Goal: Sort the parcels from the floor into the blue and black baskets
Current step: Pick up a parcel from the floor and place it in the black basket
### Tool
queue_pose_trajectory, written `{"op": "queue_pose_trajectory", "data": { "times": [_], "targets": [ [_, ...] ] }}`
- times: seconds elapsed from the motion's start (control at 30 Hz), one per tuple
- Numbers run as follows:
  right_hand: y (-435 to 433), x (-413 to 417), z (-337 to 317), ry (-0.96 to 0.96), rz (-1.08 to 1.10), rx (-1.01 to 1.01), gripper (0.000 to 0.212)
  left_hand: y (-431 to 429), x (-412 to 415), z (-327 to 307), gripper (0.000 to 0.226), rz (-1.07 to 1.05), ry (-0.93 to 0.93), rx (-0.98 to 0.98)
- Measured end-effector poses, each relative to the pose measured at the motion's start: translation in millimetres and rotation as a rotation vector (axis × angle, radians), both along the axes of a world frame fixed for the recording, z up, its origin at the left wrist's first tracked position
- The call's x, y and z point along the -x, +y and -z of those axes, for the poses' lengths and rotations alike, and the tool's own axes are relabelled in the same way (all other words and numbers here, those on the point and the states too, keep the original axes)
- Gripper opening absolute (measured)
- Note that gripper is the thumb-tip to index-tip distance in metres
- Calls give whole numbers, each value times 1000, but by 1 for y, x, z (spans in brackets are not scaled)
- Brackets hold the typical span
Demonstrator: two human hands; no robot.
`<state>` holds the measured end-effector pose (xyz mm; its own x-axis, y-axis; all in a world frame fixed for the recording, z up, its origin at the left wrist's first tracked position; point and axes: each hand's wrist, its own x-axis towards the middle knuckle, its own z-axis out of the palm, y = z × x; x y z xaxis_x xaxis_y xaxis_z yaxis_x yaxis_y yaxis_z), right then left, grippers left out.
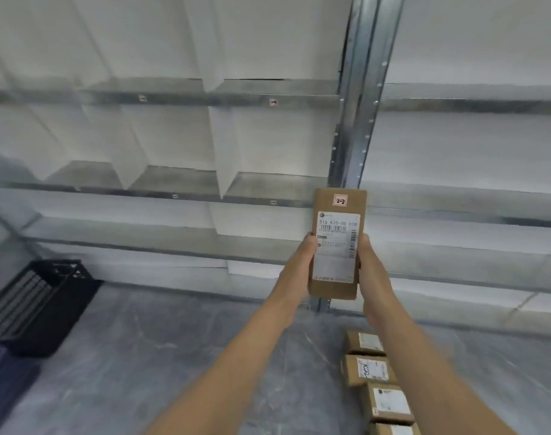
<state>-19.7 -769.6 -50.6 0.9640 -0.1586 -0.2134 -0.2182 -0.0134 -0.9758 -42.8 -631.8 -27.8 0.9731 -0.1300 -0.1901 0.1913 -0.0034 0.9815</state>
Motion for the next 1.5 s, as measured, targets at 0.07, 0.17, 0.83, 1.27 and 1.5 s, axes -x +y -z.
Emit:
{"op": "queue_pose_trajectory", "data": {
  "times": [0.07, 0.17, 0.83, 1.27, 1.5],
  "targets": [
    [48, -10, 2, 15, -80, 1, 57, 46, -1, 3, 32, -77, 14, 12],
    [119, -22, 8, 15, -187, 12, 57, 115, -5, 11, 32, -201, 22, 28],
    [537, -77, 50, 117, -700, 80, 51, 498, -2, 66, 33, -797, 146, 113],
    [735, -182, 89, 169, -1093, 109, 51, 652, -78, 82, 27, -1130, 244, 136],
    [818, -229, 100, 221, -1222, 185, 53, 716, -115, 87, 26, -1250, 287, 153]
  ]
}}
